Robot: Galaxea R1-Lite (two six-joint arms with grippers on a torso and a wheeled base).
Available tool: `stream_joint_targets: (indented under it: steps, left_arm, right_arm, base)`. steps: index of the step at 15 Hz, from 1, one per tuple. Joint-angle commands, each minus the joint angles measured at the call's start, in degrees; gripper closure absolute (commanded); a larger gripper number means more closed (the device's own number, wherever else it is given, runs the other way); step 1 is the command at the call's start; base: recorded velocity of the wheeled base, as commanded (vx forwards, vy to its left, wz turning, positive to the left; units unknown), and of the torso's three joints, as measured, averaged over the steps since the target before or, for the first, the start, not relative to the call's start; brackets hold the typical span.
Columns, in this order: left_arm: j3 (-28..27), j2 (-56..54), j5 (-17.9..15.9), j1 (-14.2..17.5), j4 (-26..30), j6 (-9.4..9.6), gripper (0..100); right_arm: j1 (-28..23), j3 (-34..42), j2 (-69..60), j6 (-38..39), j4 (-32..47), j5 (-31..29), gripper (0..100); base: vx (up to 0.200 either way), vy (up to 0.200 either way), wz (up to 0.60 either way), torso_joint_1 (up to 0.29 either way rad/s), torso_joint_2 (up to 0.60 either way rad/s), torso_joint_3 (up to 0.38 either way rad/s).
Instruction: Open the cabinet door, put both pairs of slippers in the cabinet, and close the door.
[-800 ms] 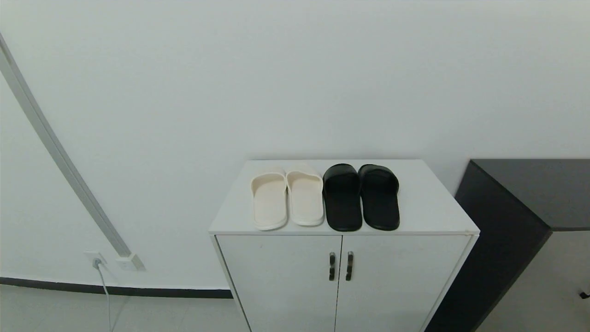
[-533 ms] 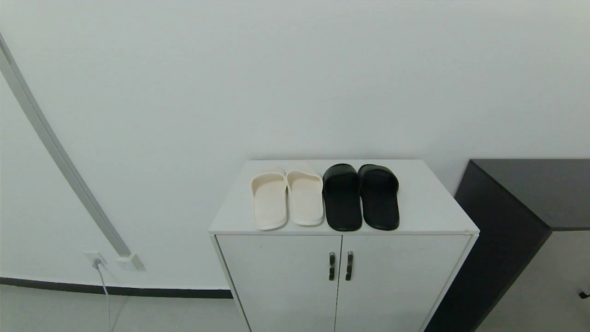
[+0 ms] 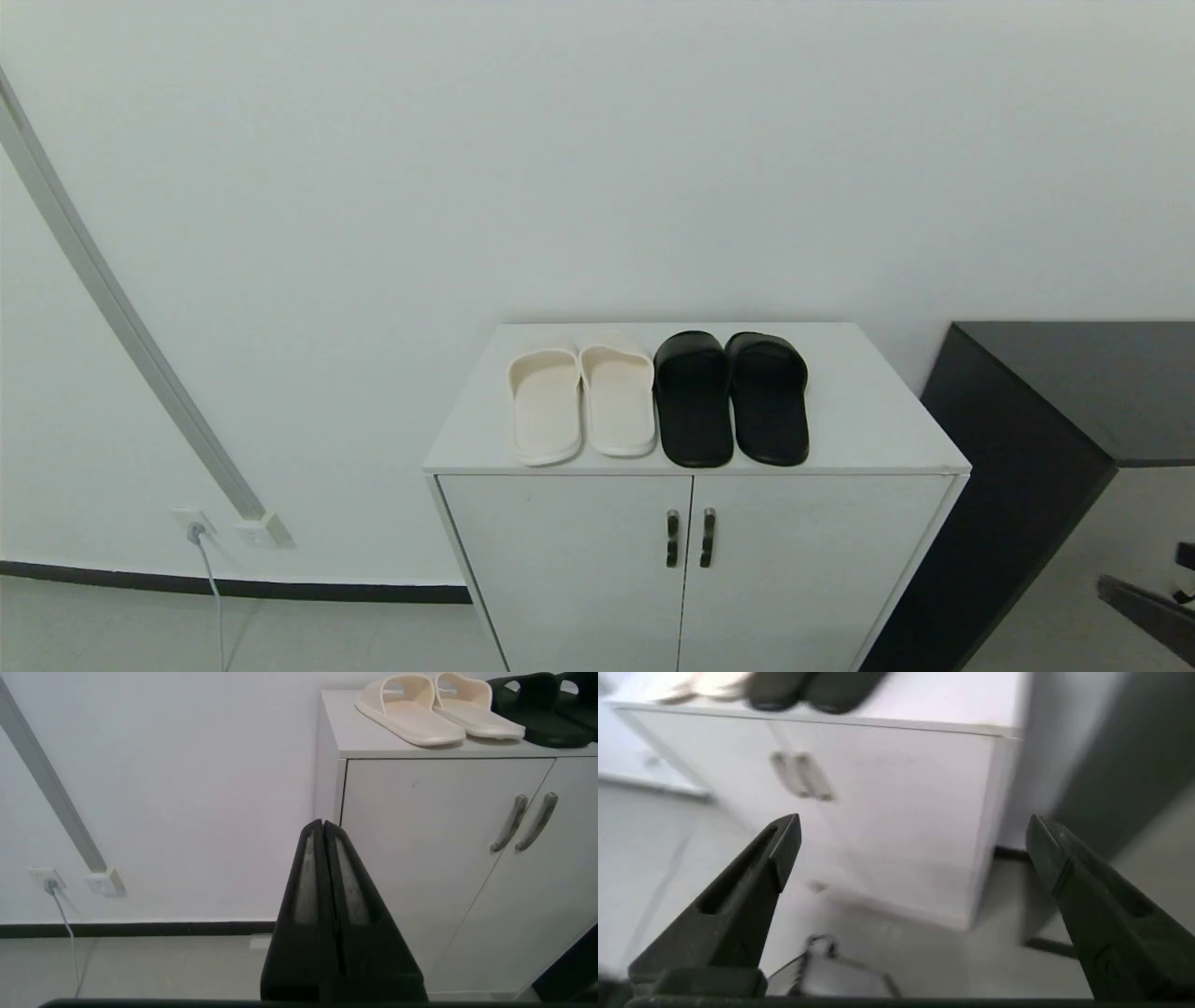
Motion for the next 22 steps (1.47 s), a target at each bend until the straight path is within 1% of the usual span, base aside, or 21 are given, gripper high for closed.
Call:
stream_joint_targets:
  steps: [1, 2, 4, 5, 6, 8, 10, 12, 14, 15, 16, 18, 20, 22]
  left_arm:
    - [-0.06, 0.02, 0.04, 0.0, -0.01, -0.05, 100]
    - [0.02, 0.02, 0.04, 0.0, -0.01, 0.12, 100]
    - [0.02, 0.02, 0.04, 0.0, -0.01, 0.03, 100]
    - [0.02, 0.02, 0.04, 0.0, -0.01, 0.03, 100]
    - [0.02, 0.02, 0.04, 0.0, -0.01, -0.05, 100]
    - [-0.06, 0.02, 0.04, 0.0, -0.01, -0.14, 100]
    - [-0.06, 0.02, -0.05, 0.0, -0.01, -0.23, 100]
    - [-0.06, 0.02, -0.05, 0.0, -0.01, -0.23, 100]
    - [-0.06, 0.02, 0.04, 0.0, -0.01, -0.32, 100]
    - [-0.06, 0.02, 0.04, 0.0, -0.01, -0.32, 100]
    - [-0.06, 0.02, 0.04, 0.0, -0.01, -0.32, 100]
    - [-0.06, 0.02, 0.04, 0.0, -0.01, -0.32, 100]
    - [-0.06, 0.02, 0.04, 0.0, -0.01, -0.76, 100]
    - [-0.06, 0.02, 0.04, 0.0, -0.01, -0.76, 100]
  right_arm:
    - [17.54, -9.79, 18.19, 6.29, -4.21, -9.19, 0]
    - [21.5, -12.69, 21.97, 8.05, -5.7, -12.44, 0]
    - [25.28, -20.07, 30.4, 10.16, -6.84, -17.19, 0]
    - [26.42, -23.41, 34.01, 10.25, -6.93, -19.74, 0]
    - [27.12, -27.89, 38.67, 10.78, -6.93, -24.04, 0]
    - [29.06, -35.19, 45.87, 14.12, -6.84, -30.46, 0]
    - [29.93, -41.51, 53.43, 14.56, -6.84, -34.15, 0]
    - [29.93, -46.61, 59.41, 14.73, -6.93, -35.91, 0]
    - [29.76, -51.8, 65.56, 14.73, -7.9, -40.74, 0]
    - [29.58, -53.12, 67.14, 14.73, -8.78, -41.8, 0]
    - [28.79, -56.02, 70.48, 14.12, -10.45, -42.68, 0]
    - [27.21, -60.76, 73.73, 13.94, -10.18, -43.12, 0]
    - [24.92, -65.6, 77.51, 12.36, -10.27, -45.58, 0]
    - [23.78, -68.32, 79.71, 11.39, -10.36, -46.02, 0]
  base:
    - [0.0, 0.0, 0.0, 0.0, 0.0, 0.0]
    - [0.0, 0.0, 0.0, 0.0, 0.0, 0.0]
    - [0.0, 0.0, 0.0, 0.0, 0.0, 0.0]
    - [0.0, 0.0, 0.0, 0.0, 0.0, 0.0]
    - [0.0, 0.0, 0.0, 0.0, 0.0, 0.0]
    - [0.0, 0.0, 0.0, 0.0, 0.0, 0.0]
    - [0.0, 0.0, 0.0, 0.0, 0.0, 0.0]
    - [0.0, 0.0, 0.0, 0.0, 0.0, 0.0]
    - [0.0, 0.0, 0.0, 0.0, 0.0, 0.0]
    - [0.0, 0.0, 0.0, 0.0, 0.0, 0.0]
    - [0.0, 0.0, 0.0, 0.0, 0.0, 0.0]
    - [0.0, 0.0, 0.0, 0.0, 0.0, 0.0]
    - [0.0, 0.0, 0.0, 0.0, 0.0, 0.0]
    - [0.0, 0.0, 0.0, 0.0, 0.0, 0.0]
